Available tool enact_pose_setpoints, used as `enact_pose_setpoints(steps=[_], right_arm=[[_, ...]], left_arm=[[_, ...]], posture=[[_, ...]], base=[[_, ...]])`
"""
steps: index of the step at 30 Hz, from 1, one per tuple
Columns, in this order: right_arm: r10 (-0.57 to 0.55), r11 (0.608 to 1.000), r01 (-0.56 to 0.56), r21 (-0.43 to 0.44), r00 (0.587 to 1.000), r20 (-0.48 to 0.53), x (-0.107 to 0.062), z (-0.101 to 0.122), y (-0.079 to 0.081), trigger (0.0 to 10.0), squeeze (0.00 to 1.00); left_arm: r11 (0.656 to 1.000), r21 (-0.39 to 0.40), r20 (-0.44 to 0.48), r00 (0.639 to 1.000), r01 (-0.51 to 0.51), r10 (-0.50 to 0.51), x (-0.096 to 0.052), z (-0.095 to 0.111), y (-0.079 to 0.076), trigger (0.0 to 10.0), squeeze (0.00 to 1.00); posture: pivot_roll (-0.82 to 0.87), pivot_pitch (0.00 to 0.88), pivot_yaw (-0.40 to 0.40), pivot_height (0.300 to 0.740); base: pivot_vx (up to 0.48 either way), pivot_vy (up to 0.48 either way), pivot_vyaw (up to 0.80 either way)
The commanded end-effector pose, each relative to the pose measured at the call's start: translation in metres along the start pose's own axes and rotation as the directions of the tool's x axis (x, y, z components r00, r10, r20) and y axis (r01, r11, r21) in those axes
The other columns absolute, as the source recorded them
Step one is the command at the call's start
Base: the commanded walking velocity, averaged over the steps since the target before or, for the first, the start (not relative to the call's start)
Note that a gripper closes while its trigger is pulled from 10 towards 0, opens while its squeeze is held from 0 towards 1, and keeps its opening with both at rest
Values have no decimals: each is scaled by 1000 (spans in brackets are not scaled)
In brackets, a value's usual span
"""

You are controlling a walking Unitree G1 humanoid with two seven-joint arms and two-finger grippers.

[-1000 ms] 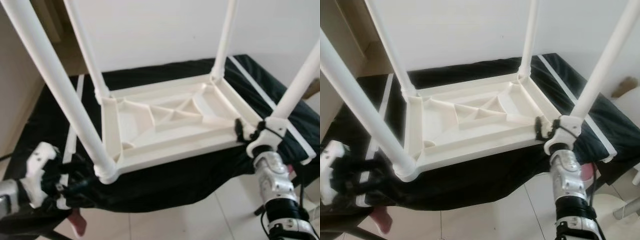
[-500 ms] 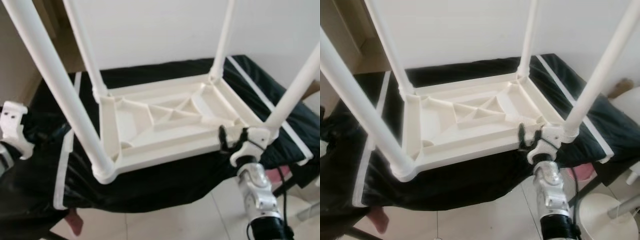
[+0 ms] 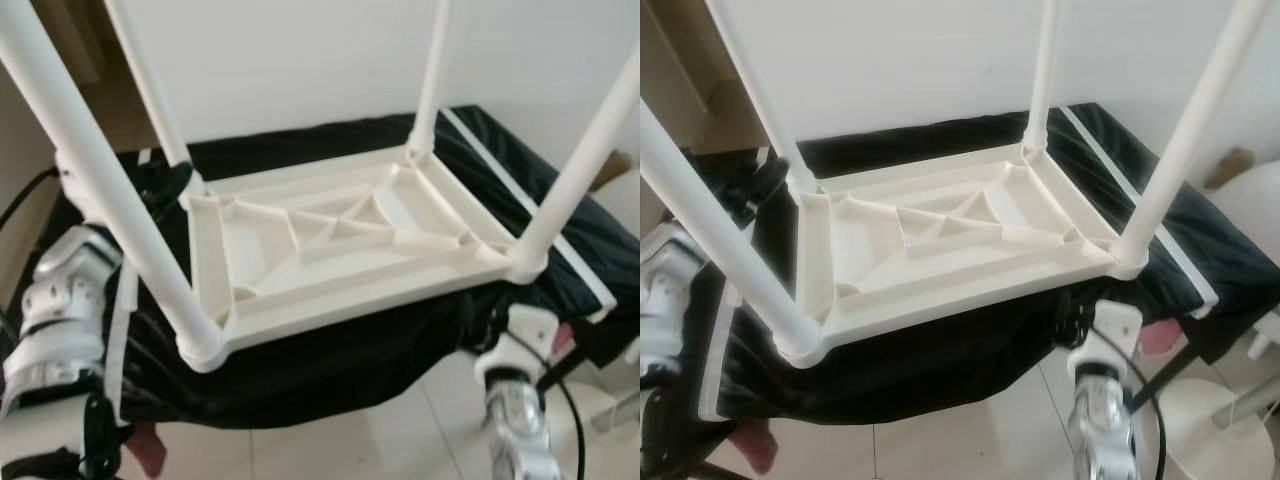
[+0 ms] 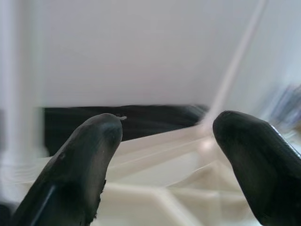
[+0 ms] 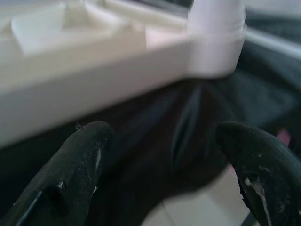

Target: Building children table

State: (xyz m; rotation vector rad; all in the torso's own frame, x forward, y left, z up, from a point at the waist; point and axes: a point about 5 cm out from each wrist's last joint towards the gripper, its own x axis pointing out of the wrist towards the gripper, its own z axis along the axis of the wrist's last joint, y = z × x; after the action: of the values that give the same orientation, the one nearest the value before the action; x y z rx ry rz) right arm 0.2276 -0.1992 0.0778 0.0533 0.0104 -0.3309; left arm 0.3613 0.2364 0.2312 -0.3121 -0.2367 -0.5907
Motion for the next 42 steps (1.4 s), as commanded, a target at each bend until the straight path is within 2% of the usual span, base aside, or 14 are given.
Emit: enact_pose_setpoints(steps=[1,2,5,6,7,8,14,19,24,27,29,38,41,42], right_arm=[[-27,999,28,29,999,-28,-2,-2,-2,10000,0],[-28,999,29,36,999,-32,-1,-2,-1,10000,0],[-31,999,32,38,999,-35,-1,-1,-1,10000,0],[-24,999,26,48,999,-40,5,1,1,10000,0],[-24,999,26,48,999,-40,5,1,1,10000,0],[-21,998,23,55,999,-40,11,3,3,10000,0],[-15,997,17,70,999,-32,20,8,7,10000,0],[20,996,-17,91,999,-29,32,18,13,10000,0],[29,994,-24,103,999,-44,40,20,13,10000,0],[35,997,-27,78,995,-92,59,20,11,10000,0],[38,997,-31,70,993,-109,63,20,12,10000,0],[113,992,-103,78,984,-135,88,25,29,10000,0],[179,984,-173,51,970,-166,101,24,47,10000,0],[179,984,-173,51,970,-166,101,24,47,10000,0]], left_arm=[[942,-67,6,945,328,-328,8,-2,-27,10000,0],[921,-69,1,923,384,-385,7,-4,-35,10000,0],[907,-69,1,909,415,-416,8,-6,-38,10000,0],[867,-93,-5,871,489,-492,6,-13,-52,10000,0],[867,-93,-5,871,489,-492,6,-13,-52,10000,0],[842,-108,-12,847,528,-532,5,-20,-61,10000,0],[814,-133,-10,821,565,-571,2,-29,-72,10000,0],[777,-174,-4,788,605,-615,-8,-36,-91,10000,0],[768,-181,-9,780,614,-626,-15,-39,-100,10000,0],[766,-182,-22,776,616,-630,-21,-42,-112,10000,0],[765,-180,-22,775,619,-632,-22,-42,-115,10000,0],[761,-199,-13,775,618,-632,-30,-44,-136,10000,0],[781,-225,-23,798,583,-602,-30,-52,-143,10000,0],[781,-225,-23,798,583,-602,-30,-52,-143,10000,0]], posture=[[-93,0,81,740],[-98,0,81,740],[-98,0,81,740],[-94,0,73,740],[-94,0,73,740],[-84,0,66,740],[-60,0,45,740],[-32,0,18,740],[-14,0,0,740],[-3,0,-10,740],[-3,0,-10,740],[18,0,-16,740],[24,0,-20,740],[24,0,-20,740]], base=[[0,0,0],[0,0,0],[0,0,0],[0,0,0],[0,0,0],[0,0,0],[0,0,0],[0,0,0],[0,0,0],[0,0,0],[0,0,0],[0,0,0],[0,0,0],[0,0,0]])
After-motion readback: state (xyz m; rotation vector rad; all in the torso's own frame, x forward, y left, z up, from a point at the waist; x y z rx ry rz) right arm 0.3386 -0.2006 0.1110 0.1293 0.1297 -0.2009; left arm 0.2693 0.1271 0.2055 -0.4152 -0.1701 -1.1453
